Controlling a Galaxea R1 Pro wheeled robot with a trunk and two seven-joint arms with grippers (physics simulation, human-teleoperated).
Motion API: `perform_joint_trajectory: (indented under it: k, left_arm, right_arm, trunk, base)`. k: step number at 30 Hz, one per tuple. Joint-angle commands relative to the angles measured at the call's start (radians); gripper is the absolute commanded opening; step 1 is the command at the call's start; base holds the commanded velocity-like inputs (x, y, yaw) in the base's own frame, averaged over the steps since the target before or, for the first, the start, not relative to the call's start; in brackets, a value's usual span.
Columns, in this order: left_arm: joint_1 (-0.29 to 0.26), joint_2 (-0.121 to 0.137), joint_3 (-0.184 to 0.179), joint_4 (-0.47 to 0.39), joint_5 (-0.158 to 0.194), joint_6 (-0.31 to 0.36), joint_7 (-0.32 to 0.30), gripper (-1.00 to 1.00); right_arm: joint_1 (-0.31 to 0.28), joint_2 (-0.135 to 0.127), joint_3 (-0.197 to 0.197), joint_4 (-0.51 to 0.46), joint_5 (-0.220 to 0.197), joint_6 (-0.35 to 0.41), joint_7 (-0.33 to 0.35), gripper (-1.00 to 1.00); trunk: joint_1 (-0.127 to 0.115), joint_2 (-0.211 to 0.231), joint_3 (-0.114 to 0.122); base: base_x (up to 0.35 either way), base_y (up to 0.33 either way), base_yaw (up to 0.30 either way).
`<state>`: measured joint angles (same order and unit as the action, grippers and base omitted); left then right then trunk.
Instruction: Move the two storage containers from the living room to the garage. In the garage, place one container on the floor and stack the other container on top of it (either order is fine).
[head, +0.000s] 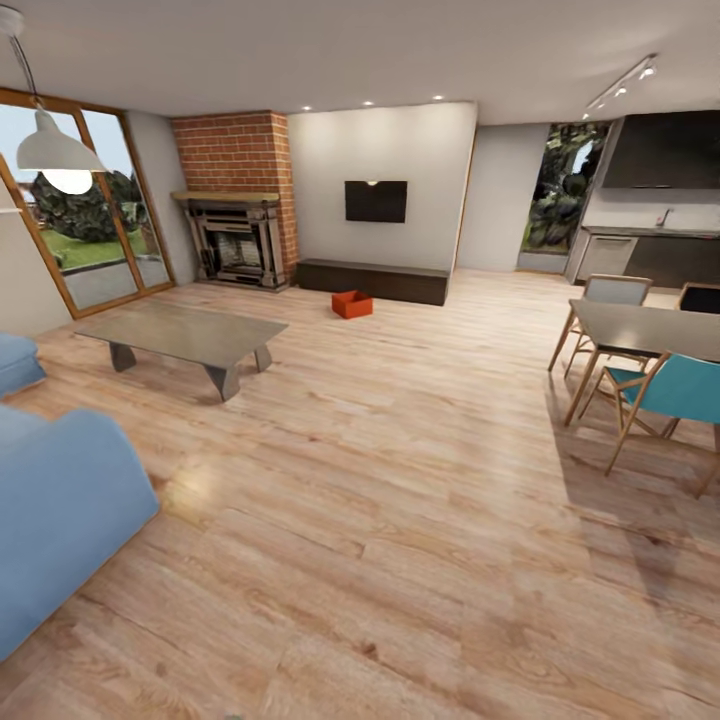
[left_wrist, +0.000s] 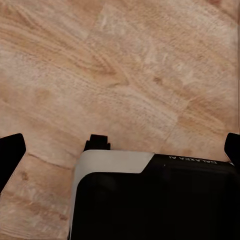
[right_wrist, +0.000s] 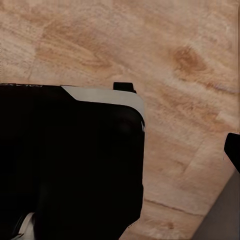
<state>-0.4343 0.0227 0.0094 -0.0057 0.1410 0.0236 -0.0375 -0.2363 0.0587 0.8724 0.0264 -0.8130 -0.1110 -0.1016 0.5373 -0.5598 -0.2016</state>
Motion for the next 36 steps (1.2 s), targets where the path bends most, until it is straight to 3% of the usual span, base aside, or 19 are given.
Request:
perform_joint_trajectory:
  k: [1, 36]
  left_arm:
    - [0.0, 0.0, 0.001, 0.0, 0.01, 0.002, -0.004, 1.0]
    - [0.0, 0.0, 0.001, 0.0, 0.011, 0.002, -0.004, 1.0]
  right_arm:
    - [0.0, 0.001, 0.008, 0.003, -0.008, -0.004, 0.0, 1.0]
    - [0.0, 0.003, 0.008, 0.003, -0.006, -0.005, -0.001, 1.0]
  trunk:
    - [0.001, -0.001, -0.002]
    - [0.001, -0.001, -0.002]
  base:
    - [0.322, 0.0, -0.003]
    - [0.322, 0.0, 0.0]
